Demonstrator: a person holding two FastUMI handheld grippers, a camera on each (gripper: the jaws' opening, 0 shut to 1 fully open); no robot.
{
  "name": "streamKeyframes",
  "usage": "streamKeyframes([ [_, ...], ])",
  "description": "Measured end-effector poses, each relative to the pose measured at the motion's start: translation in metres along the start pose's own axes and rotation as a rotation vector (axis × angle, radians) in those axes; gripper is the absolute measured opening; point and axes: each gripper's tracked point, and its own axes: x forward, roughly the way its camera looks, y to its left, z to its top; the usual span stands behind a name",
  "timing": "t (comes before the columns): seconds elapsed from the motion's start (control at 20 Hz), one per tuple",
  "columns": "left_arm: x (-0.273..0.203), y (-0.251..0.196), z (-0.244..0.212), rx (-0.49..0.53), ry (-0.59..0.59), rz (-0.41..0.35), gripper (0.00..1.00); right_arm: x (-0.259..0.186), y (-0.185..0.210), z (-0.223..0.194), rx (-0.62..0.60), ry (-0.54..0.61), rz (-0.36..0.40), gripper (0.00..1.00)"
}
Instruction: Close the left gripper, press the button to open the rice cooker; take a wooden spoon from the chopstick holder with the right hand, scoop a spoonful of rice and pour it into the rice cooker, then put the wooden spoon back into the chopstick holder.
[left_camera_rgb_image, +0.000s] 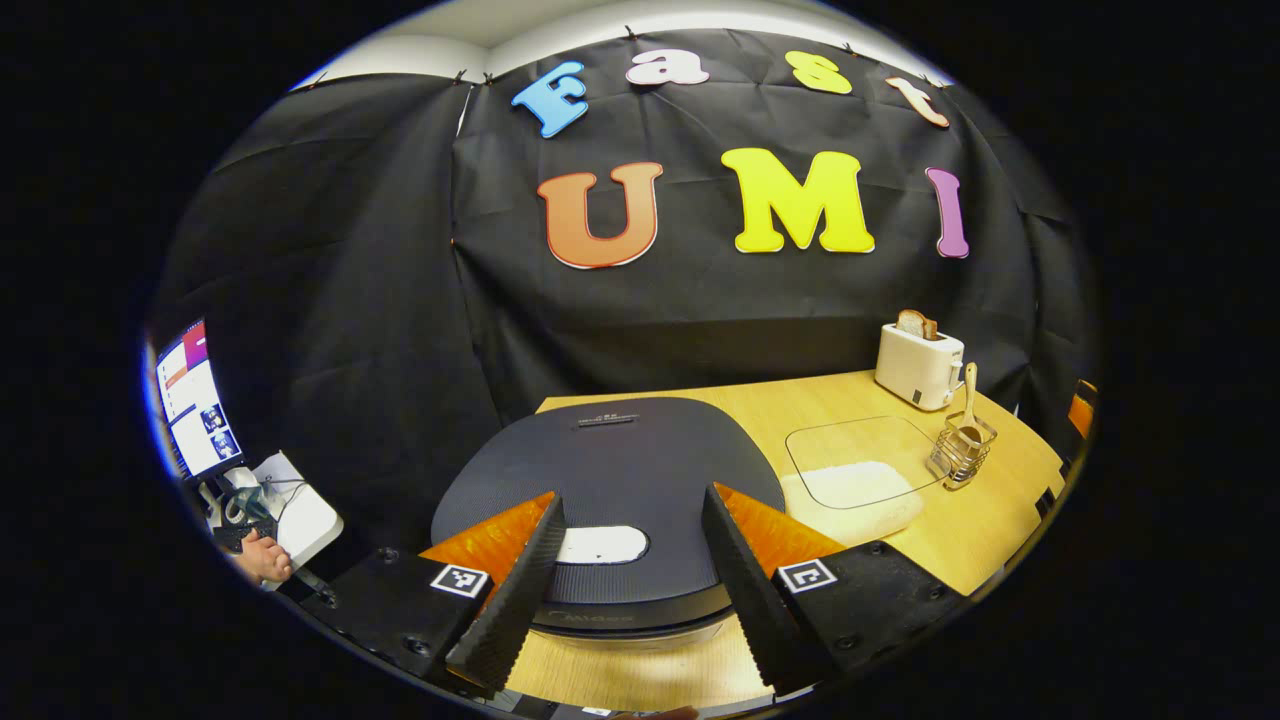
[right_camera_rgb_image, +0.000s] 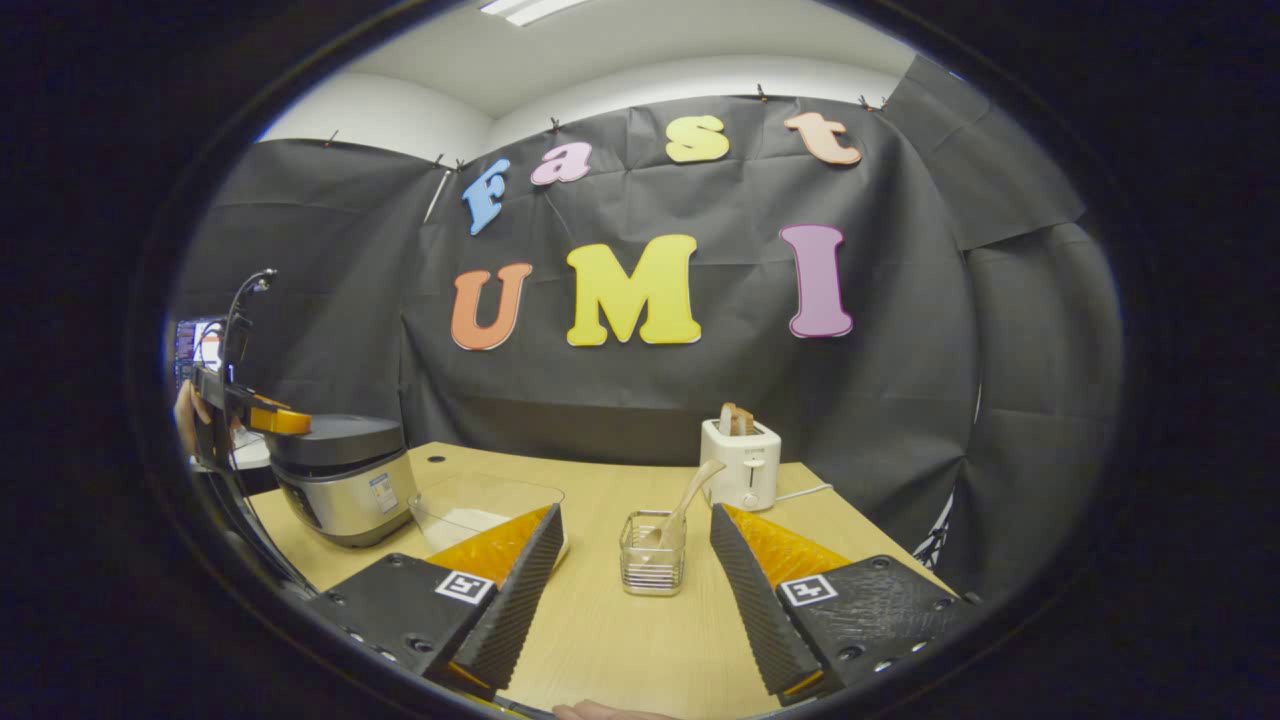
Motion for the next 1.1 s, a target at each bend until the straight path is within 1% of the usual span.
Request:
streamKeyframes([
  [0.05, -0.001, 0.0, -0.005, -0.022, 0.047, -0.002, 0.89, 0.0, 0.001, 0.001, 0.002, -0.001, 0.001, 0.88],
  [0.1, -0.006, 0.001, -0.006, -0.031, 0.045, -0.002, 0.9, -0.001, 0.001, 0.001, 0.005, 0.0, 0.001, 0.88],
  [0.25, -0.011, 0.001, -0.01, -0.034, 0.122, 0.016, 0.9, -0.003, 0.0, 0.002, 0.006, -0.003, 0.003, 0.88],
  [0.4, -0.019, 0.001, -0.013, -0.036, 0.156, 0.024, 0.9, -0.006, -0.002, 0.007, 0.004, -0.014, -0.002, 0.88],
  [0.55, -0.027, 0.003, -0.017, -0.059, 0.149, 0.025, 0.88, -0.006, -0.002, 0.007, 0.008, -0.016, 0.0, 0.88],
  [0.6, -0.03, 0.005, -0.018, -0.056, 0.137, 0.028, 0.88, -0.006, -0.003, 0.007, 0.008, -0.015, 0.0, 0.92],
  [0.75, -0.036, 0.009, -0.022, -0.06, 0.115, 0.041, 0.88, -0.007, -0.002, 0.005, 0.007, -0.011, -0.001, 0.92],
  [0.8, -0.038, 0.009, -0.022, -0.067, 0.114, 0.044, 0.87, -0.007, 0.0, 0.005, 0.007, -0.009, 0.001, 0.88],
  [0.9, -0.037, 0.008, -0.026, -0.067, 0.109, 0.043, 0.87, -0.007, 0.002, 0.004, 0.005, -0.005, 0.007, 0.88],
  [0.95, -0.036, 0.007, -0.031, -0.074, 0.128, 0.043, 0.91, -0.006, 0.004, 0.004, 0.0, -0.006, 0.009, 0.88],
  [1.0, -0.037, 0.008, -0.03, -0.078, 0.109, 0.048, 0.87, -0.007, 0.005, 0.004, -0.005, -0.006, 0.009, 0.88],
  [1.05, -0.035, 0.007, -0.032, -0.079, 0.114, 0.05, 0.87, -0.005, 0.005, 0.003, -0.007, -0.005, 0.009, 0.88],
  [1.1, -0.037, 0.007, -0.028, -0.078, 0.091, 0.051, 0.86, -0.006, 0.007, 0.003, -0.009, -0.003, 0.012, 0.88],
])
